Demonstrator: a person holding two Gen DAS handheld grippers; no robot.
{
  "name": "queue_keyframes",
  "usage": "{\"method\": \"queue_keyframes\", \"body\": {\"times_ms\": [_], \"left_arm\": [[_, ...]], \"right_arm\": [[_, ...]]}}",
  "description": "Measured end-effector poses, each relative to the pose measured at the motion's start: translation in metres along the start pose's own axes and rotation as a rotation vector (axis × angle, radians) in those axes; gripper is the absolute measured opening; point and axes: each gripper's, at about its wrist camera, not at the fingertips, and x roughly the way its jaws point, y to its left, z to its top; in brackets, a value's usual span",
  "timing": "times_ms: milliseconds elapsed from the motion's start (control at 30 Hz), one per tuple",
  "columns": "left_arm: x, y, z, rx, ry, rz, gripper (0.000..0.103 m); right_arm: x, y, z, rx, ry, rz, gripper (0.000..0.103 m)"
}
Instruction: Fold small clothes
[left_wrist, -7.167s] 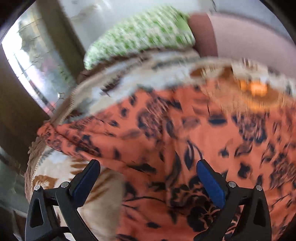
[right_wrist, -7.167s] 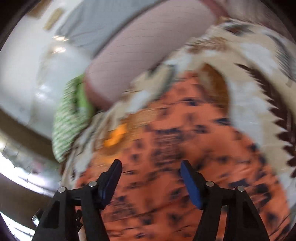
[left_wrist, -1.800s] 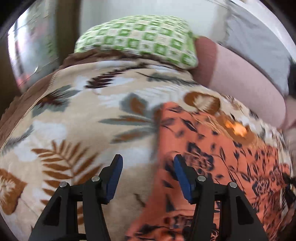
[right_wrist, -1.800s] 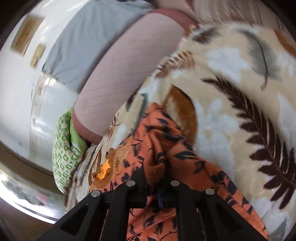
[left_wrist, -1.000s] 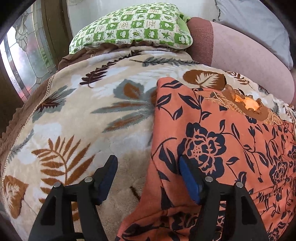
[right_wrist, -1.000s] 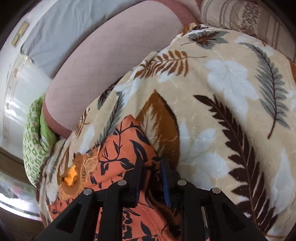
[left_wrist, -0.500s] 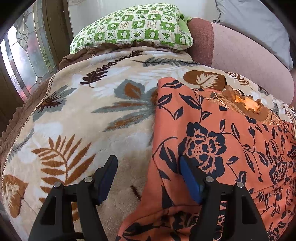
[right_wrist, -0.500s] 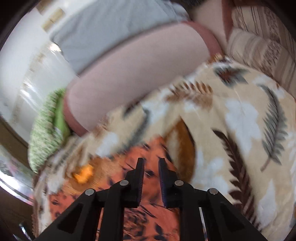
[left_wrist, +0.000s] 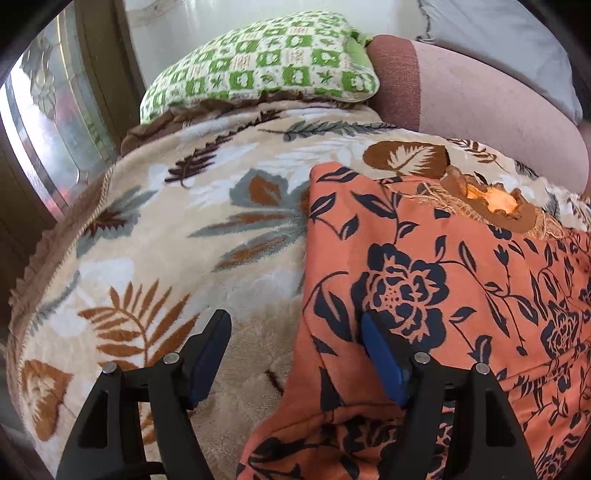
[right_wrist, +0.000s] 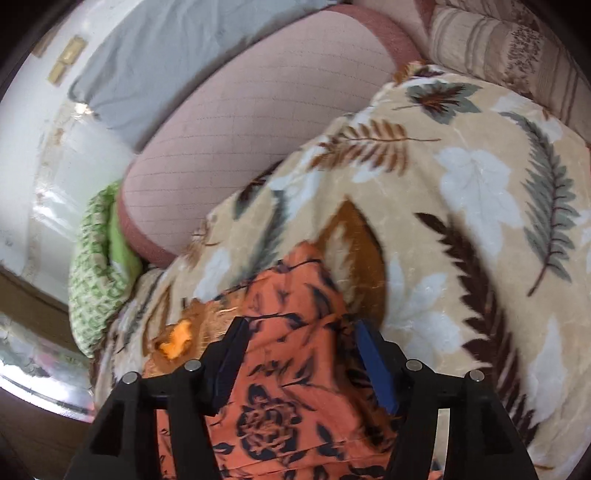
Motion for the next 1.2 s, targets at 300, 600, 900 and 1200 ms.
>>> {"method": "queue_keyframes", "body": {"times_ms": [300, 600, 900, 1200], "left_arm": [[0.011, 0.007, -0.002, -0.03, 0.062, -0.032, 0.083], [-0.01, -0.004, 0.002, 0.0, -0.028, -0.075, 0.083], [0.012, -0.005, -0.005, 0.028, 0.097, -0.066, 0.087], [-0.005, -0.014, -0.016, 0.077, 0.048, -0.011, 0.086]], "right_arm": [[0.06, 0.003, -0.027, -0.156, 0.033, -0.274, 0.055], [-0.01, 0.063, -0.028, -0.258, -0.149, -0.036, 0.055], [0.069, 0.105, -0.1, -0.45, 0.255, -0.041, 0.05], [0.05, 0.138, -0.15, -0.599, 0.315, -0.043, 0.05]]}}
